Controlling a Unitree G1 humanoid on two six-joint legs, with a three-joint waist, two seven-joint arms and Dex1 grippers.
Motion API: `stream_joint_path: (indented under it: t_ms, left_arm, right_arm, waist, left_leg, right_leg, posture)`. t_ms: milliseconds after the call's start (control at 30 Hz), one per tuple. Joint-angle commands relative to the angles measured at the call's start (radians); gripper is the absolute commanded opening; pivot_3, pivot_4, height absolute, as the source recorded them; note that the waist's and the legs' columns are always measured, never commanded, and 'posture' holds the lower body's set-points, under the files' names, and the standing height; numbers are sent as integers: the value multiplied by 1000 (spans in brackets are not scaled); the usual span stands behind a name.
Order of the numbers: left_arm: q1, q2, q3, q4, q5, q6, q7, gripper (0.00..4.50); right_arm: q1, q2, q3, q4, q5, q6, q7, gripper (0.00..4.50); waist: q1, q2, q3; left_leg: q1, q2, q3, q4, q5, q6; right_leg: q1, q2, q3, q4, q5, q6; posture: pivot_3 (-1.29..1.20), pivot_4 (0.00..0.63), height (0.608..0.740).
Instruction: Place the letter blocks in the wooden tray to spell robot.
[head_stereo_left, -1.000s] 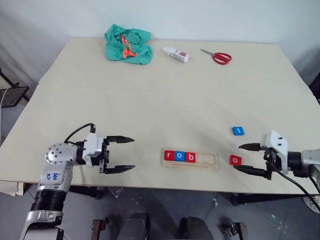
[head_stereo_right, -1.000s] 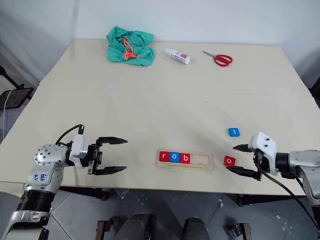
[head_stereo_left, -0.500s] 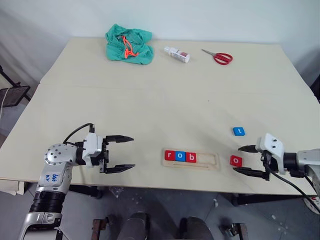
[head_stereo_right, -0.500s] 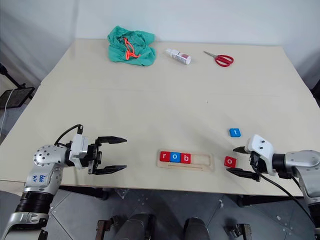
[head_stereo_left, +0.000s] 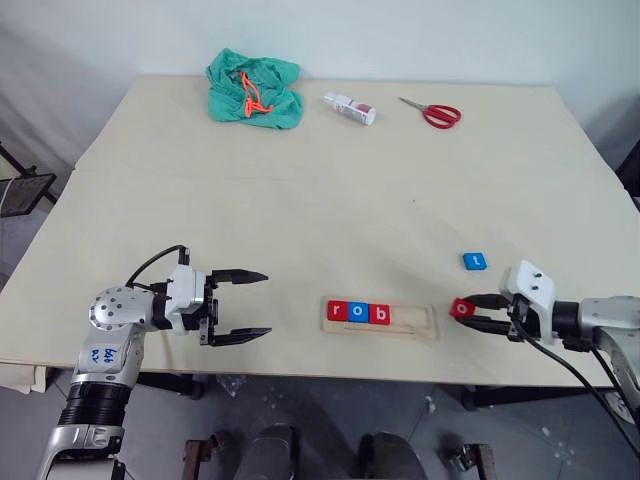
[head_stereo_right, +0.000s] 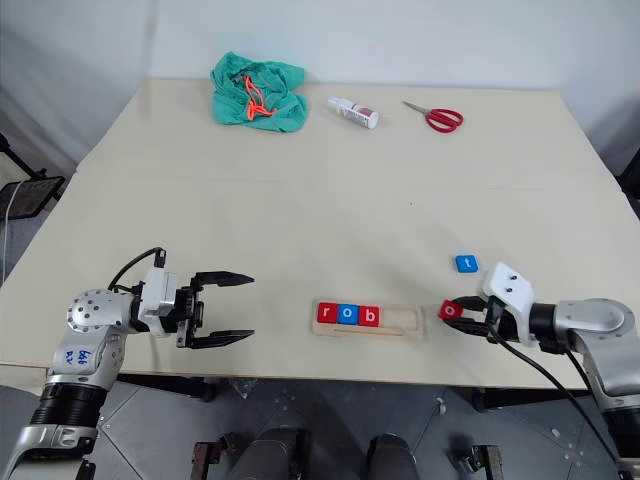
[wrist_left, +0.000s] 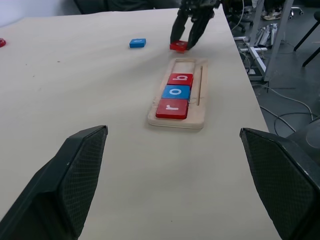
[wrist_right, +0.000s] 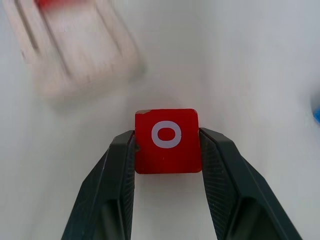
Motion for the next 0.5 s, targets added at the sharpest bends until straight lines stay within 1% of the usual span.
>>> stream_joint_path:
  t_ms: [33,133,233,333,500]
  left_arm:
    - [-9,2,11,-4,-16,-8,-1,4500]
    - [-21,-4,5,6,-14,-10,-4,4500]
    - [-25,-7,3,9,-13,-11,-5,4500]
    - [-25,-9,1,12,-12,-15,-6,4500]
    - [-9,-9,7,-5,-14,-14,3,4500]
  right_arm:
    - [-41,1,-10,-144,73,88,-9,1449]
    - [-58,-27,57,-194,59,141,17,1449]
    - [-83,-30,115,-198,27,163,20,1449]
    - [-111,-20,157,-192,14,161,29,1449]
    - [-168,9,233,-138,-37,99,52,1449]
  waist:
    - [2,0,0]
    - [5,0,0]
    - [7,0,0]
    - [3,0,0]
    - [0,0,0]
  left_leg:
    - [0,0,0,0,0,0]
    - [0,0,-1,0,0,0]
    - [-1,-1,-2,1,0,0]
    - [-1,-1,-1,0,0,0]
    - [-1,0,-1,0,0,0]
  right_leg:
    - [0,0,0,0,0,0]
    - [0,0,0,0,0,0]
    - [0,0,0,0,0,0]
    - [0,0,0,0,0,0]
    - [0,0,0,0,0,0]
  posture:
    - [0,150,740]
    - [0,150,740]
    - [0,150,740]
    - [0,150,740]
    - [0,150,740]
